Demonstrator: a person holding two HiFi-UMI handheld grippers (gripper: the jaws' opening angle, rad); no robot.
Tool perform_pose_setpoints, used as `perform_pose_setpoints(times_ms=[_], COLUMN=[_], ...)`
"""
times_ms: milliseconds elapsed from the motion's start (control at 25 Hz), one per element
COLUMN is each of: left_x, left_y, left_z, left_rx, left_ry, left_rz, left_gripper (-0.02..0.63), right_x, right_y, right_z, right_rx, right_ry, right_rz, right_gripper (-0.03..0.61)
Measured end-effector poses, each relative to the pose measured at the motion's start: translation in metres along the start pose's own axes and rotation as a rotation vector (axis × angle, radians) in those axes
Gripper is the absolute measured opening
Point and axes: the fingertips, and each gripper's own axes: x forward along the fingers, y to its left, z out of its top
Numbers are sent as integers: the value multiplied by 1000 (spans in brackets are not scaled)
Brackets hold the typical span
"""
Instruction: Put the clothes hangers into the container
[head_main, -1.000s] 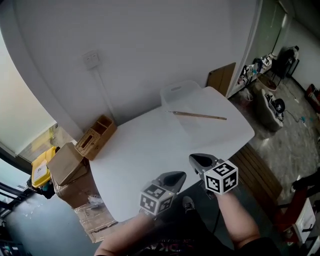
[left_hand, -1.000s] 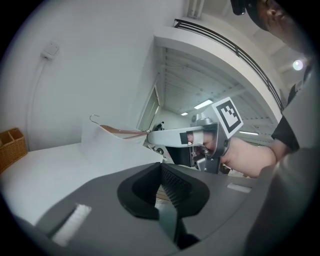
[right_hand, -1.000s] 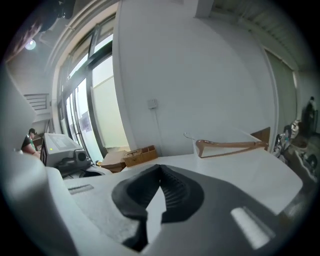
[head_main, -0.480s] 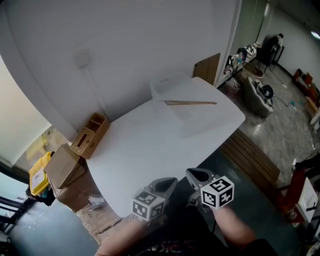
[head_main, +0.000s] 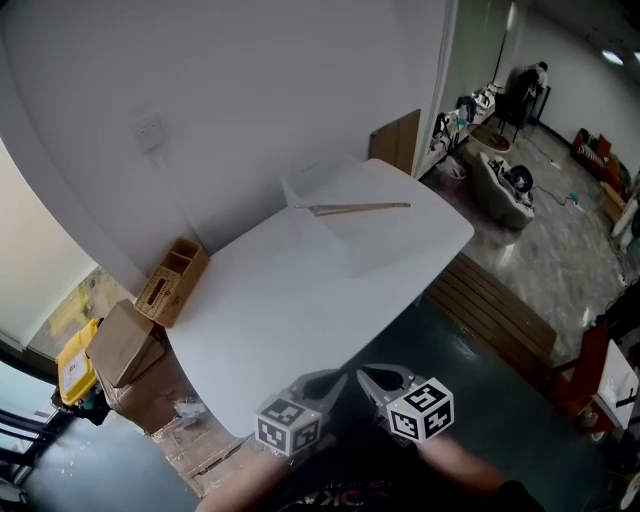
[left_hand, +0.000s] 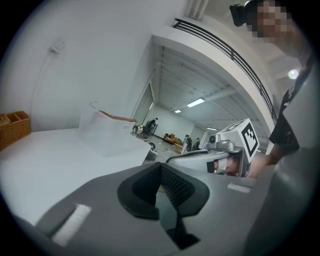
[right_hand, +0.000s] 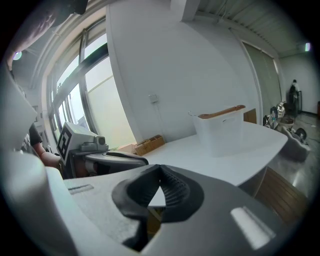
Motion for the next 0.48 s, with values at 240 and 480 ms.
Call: perform_pose_setpoints(times_ms=[240, 480], left_x=[-2, -5], left_y=[-7, -6], left_z=[-13, -14], left_rx=[-12, -8], left_ry=[25, 30], left_rz=[-2, 2], left_gripper=[5, 5], right_x=[-5, -4], right_y=[6, 9], right_z=[-23, -22], right_rx=[41, 50], right_ry=[30, 24], right_rz=[26, 30], right_gripper=[2, 2])
